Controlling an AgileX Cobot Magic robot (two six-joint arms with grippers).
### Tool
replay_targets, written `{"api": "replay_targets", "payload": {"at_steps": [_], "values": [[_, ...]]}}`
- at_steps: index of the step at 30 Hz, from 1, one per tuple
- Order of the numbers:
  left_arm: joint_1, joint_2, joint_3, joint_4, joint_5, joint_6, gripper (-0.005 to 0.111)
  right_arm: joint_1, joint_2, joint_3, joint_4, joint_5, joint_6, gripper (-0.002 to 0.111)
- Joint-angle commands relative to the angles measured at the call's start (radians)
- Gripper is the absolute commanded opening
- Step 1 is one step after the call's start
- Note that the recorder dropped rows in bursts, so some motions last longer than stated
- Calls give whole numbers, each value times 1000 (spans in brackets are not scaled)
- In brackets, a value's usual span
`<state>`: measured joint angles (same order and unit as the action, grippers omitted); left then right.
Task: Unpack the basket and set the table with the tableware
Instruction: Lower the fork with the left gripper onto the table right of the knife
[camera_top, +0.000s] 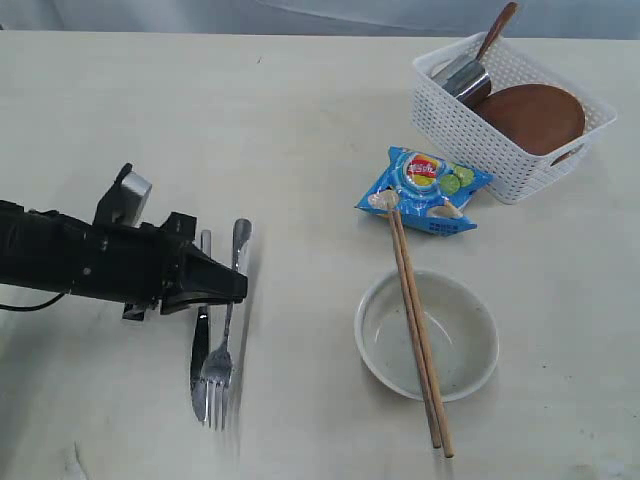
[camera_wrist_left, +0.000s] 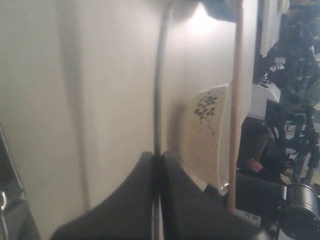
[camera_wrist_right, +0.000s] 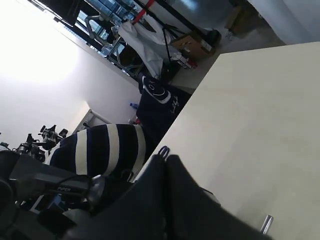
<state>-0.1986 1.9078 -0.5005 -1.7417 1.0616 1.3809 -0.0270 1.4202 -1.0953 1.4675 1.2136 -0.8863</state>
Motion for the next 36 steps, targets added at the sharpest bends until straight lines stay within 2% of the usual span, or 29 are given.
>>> {"api": "replay_targets", "payload": {"at_steps": [1, 6, 11, 20, 25, 36], "values": [[-38, 1, -40, -3, -27, -54, 0, -6, -6, 3, -15, 7, 1, 0], [-40, 1, -89, -3, -91, -138, 0, -6, -6, 3, -15, 7, 8, 0], [-48, 1, -94, -3, -132, -149, 0, -6, -6, 3, -15, 7, 8, 0], [-137, 1, -114, -3, -239, -221, 0, -6, -6, 3, -20, 7, 8, 0], [-137, 1, -123, -3, -284, -255, 0, -6, -6, 3, -20, 7, 8, 0], [-137, 1, -123, -3, -296, -263, 0, -6, -6, 3, -20, 7, 8, 0]]}}
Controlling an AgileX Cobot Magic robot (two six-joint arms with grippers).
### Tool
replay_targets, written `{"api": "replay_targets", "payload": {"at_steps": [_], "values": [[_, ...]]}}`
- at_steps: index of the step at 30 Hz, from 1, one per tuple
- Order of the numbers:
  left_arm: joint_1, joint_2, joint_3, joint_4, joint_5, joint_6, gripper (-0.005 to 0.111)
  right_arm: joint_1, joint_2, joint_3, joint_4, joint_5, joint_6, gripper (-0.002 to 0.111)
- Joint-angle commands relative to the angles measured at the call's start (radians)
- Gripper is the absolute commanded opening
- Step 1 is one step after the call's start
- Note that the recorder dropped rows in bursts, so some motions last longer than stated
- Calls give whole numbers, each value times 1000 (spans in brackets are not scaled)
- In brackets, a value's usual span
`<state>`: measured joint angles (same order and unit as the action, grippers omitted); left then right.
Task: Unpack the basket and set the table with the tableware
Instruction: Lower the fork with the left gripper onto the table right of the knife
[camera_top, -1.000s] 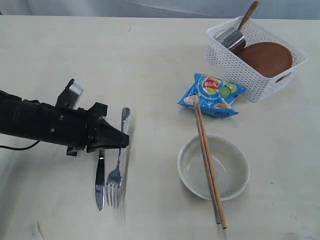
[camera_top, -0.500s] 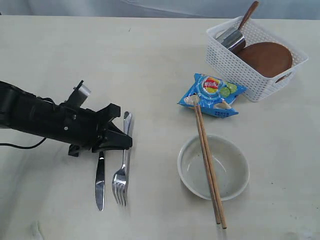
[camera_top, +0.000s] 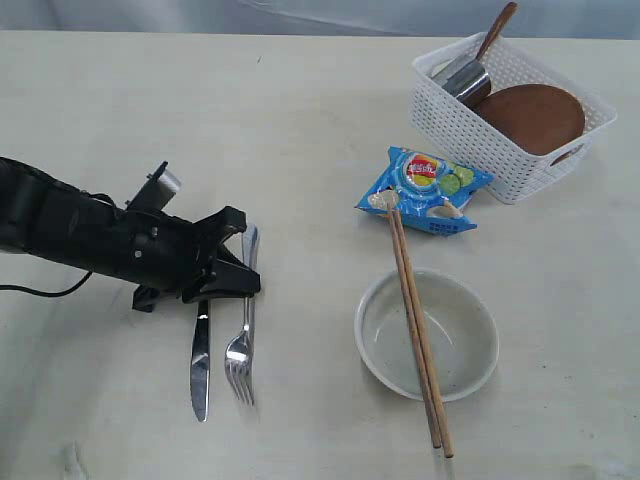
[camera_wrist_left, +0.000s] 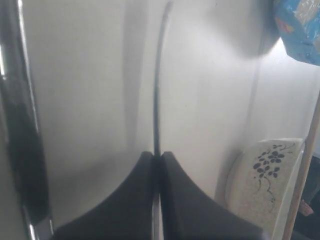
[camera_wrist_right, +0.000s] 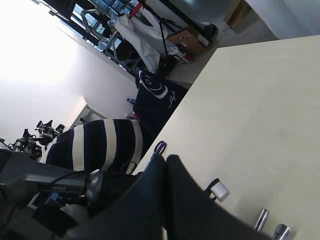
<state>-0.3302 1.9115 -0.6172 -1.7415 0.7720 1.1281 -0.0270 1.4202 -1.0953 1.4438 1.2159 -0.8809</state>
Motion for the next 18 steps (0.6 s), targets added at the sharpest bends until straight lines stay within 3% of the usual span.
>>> {"api": "replay_targets", "payload": {"at_steps": [1, 18], "values": [[-5, -3, -7, -3, -8, -16, 0, -6, -6, 3, 4, 5, 2, 0], [-5, -3, -7, -3, -32, -54, 0, -6, -6, 3, 4, 5, 2, 0]]}}
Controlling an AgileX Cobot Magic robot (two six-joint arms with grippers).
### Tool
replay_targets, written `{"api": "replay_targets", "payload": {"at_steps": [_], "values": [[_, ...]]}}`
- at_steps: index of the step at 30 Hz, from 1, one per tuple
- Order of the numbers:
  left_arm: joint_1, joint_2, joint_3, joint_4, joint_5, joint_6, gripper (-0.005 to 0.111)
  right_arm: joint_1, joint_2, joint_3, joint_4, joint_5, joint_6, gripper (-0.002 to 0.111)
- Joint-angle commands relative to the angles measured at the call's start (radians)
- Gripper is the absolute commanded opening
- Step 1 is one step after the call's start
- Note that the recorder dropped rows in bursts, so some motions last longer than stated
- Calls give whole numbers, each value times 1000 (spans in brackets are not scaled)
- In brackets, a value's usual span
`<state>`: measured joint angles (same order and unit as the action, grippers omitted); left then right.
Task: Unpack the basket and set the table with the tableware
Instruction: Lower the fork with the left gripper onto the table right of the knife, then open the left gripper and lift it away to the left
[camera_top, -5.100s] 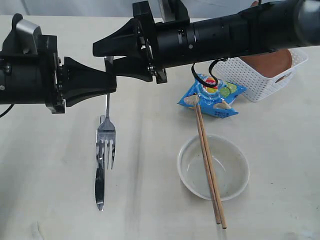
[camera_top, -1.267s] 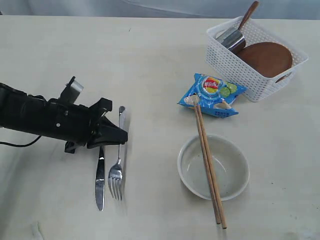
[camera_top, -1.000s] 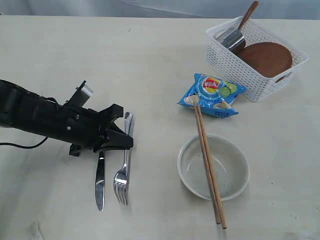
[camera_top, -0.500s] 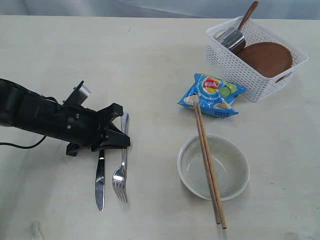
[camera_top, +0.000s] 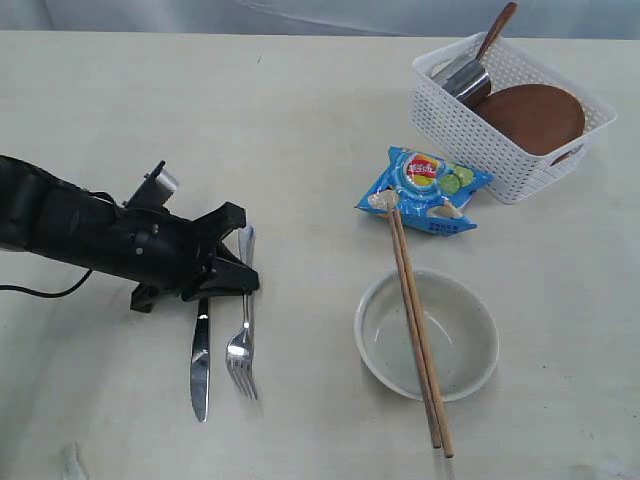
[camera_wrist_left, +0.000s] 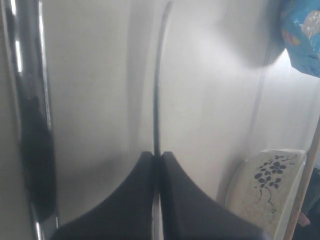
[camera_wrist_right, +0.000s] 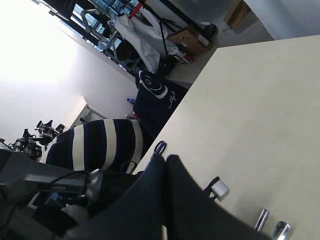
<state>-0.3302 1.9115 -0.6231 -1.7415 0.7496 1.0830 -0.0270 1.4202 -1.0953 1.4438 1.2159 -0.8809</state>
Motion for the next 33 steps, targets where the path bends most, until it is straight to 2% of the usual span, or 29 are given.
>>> {"api": "replay_targets", "payload": {"at_steps": [1, 9, 13, 14, 33], "values": [[-5, -3, -1, -3, -9, -9, 0, -6, -6, 3, 4, 5, 2, 0], [-5, -3, -1, -3, -14, -7, 2, -6, -6, 3, 4, 5, 2, 0], [-5, -3, -1, -3, -14, 0, 34, -6, -6, 3, 4, 5, 2, 0], [-5, -3, -1, -3, -14, 8, 39, -6, -6, 3, 4, 5, 2, 0], [-5, -29, -1, -3, 121, 16, 39, -6, -6, 3, 4, 5, 0, 0]]}}
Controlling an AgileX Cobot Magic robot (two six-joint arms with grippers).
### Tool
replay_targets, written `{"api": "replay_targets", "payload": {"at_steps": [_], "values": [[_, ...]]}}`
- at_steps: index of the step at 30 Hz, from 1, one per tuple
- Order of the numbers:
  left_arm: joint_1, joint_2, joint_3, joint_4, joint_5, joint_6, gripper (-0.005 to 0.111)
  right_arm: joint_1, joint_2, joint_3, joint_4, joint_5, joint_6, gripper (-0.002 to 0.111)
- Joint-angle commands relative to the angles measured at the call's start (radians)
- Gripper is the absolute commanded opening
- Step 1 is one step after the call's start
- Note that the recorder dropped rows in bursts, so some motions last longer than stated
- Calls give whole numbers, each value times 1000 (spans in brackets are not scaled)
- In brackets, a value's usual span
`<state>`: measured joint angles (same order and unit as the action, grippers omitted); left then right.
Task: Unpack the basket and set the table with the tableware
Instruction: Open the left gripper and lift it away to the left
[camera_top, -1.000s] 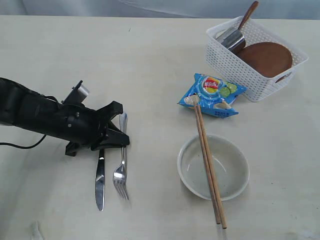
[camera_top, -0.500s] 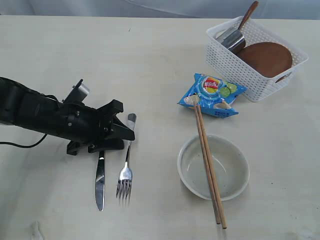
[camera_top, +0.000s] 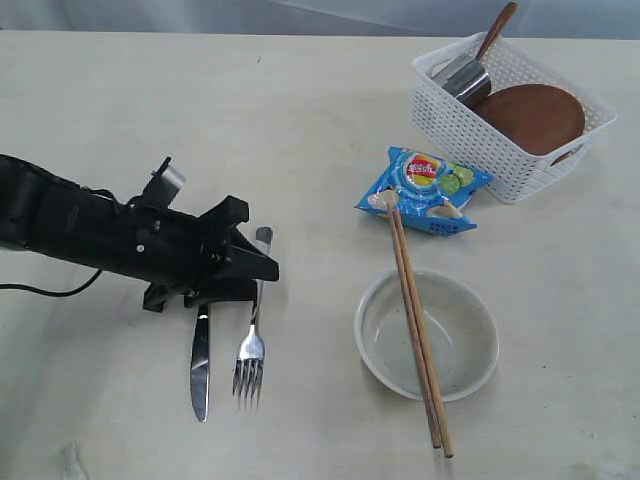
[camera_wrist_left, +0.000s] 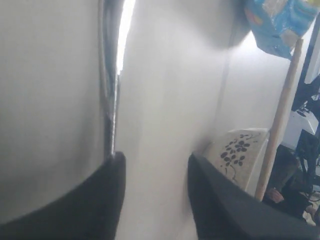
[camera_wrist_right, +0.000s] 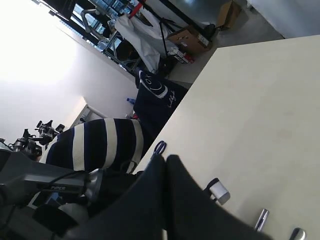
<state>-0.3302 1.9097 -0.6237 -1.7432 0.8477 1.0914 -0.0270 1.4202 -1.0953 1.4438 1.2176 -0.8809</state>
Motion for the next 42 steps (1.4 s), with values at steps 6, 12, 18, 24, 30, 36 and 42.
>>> {"api": "replay_targets", "payload": {"at_steps": [6, 12, 18, 24, 30, 36, 42], "values": [[-5, -115, 0, -1, -7, 8, 39, -6, -6, 3, 4, 3, -2, 0], [-5, -207, -3, -1, -15, 70, 39, -6, -6, 3, 4, 3, -2, 0], [-5, -331, -78, 178, -139, 123, 38, -6, -6, 3, 4, 3, -4, 0], [-5, -453, -180, 248, -121, 325, 5, -6, -6, 3, 4, 3, -4, 0], [-18, -478, -326, 707, -263, -122, 0, -6, -6, 3, 2, 3, -4, 0], [-161, -479, -376, 1432, -243, -792, 0, -6, -6, 3, 0, 3, -9, 0], [-273, -466, -374, 1627, -176, -1021, 3, -6, -6, 3, 0, 3, -13, 0]]}}
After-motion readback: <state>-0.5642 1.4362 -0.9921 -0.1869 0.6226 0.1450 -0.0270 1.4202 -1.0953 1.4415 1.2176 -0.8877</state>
